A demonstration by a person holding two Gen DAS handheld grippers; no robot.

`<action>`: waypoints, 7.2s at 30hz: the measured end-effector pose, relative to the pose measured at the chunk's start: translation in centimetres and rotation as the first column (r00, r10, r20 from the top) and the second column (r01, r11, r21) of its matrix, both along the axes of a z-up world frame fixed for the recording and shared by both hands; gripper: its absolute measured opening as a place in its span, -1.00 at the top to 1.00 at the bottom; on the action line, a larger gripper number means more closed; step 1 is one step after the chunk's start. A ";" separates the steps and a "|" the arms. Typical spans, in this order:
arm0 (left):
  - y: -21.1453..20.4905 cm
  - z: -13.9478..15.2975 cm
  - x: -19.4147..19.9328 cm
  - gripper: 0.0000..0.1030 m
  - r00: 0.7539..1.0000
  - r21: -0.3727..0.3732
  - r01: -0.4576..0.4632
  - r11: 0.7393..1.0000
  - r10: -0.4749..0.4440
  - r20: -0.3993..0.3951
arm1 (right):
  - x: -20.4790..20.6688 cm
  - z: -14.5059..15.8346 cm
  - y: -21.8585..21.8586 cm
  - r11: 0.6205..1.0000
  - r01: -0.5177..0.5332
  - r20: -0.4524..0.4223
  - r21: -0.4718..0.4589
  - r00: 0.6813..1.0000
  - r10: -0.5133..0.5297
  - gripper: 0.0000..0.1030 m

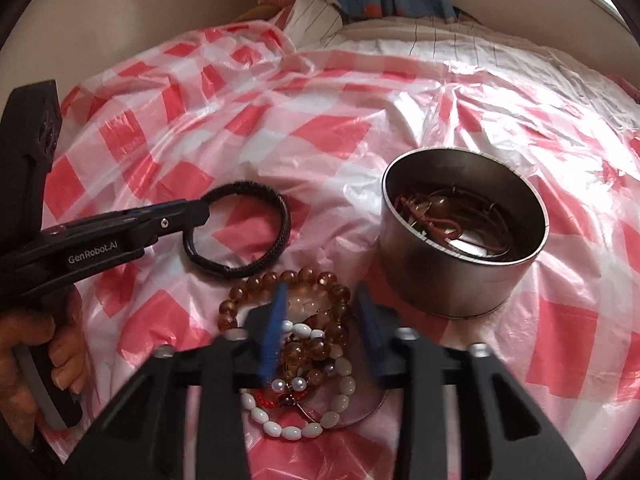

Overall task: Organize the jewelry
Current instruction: 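Grasp the amber bead bracelet with the right tool while the left tool holds the black bracelet, then move both held bracelets over the silver tin and open both tools, then withdraw both open tools from the tin toward the remaining bracelets, then close the left tool on the white bead bracelet and lift it, then grasp the peach bead bracelet with the right tool while the left tool holds the white bracelet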

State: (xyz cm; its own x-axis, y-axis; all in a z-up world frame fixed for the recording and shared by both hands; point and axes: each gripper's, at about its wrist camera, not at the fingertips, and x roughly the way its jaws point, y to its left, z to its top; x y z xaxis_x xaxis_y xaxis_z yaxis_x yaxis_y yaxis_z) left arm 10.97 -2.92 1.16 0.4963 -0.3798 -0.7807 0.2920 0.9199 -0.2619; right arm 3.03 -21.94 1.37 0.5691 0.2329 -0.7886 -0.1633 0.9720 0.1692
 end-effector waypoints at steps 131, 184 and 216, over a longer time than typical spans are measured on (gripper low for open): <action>-5.2 -0.6 -9.1 -0.15 0.971 0.125 0.144 0.982 -0.165 0.172 | -12.1 -0.5 -6.3 0.959 0.284 0.137 0.024 0.949 -0.285 -0.74; -1.3 0.4 -7.0 0.87 0.987 0.182 -0.004 0.983 -0.026 0.161 | -13.0 1.2 -5.6 0.959 0.281 0.231 0.027 0.932 -0.279 -0.78; 1.7 -0.6 -4.9 0.86 0.989 0.000 -0.129 0.992 0.129 0.073 | -12.4 3.2 -5.1 0.982 0.187 0.147 0.002 0.972 -0.185 0.84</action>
State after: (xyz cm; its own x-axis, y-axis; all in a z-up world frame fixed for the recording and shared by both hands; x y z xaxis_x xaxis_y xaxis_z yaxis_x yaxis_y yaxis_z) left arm 6.05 -1.25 0.55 0.5962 -0.3050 -0.7426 0.1886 0.9524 -0.2397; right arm -9.33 -27.00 4.57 0.7109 0.1027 -0.6958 -0.0013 0.9895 0.1447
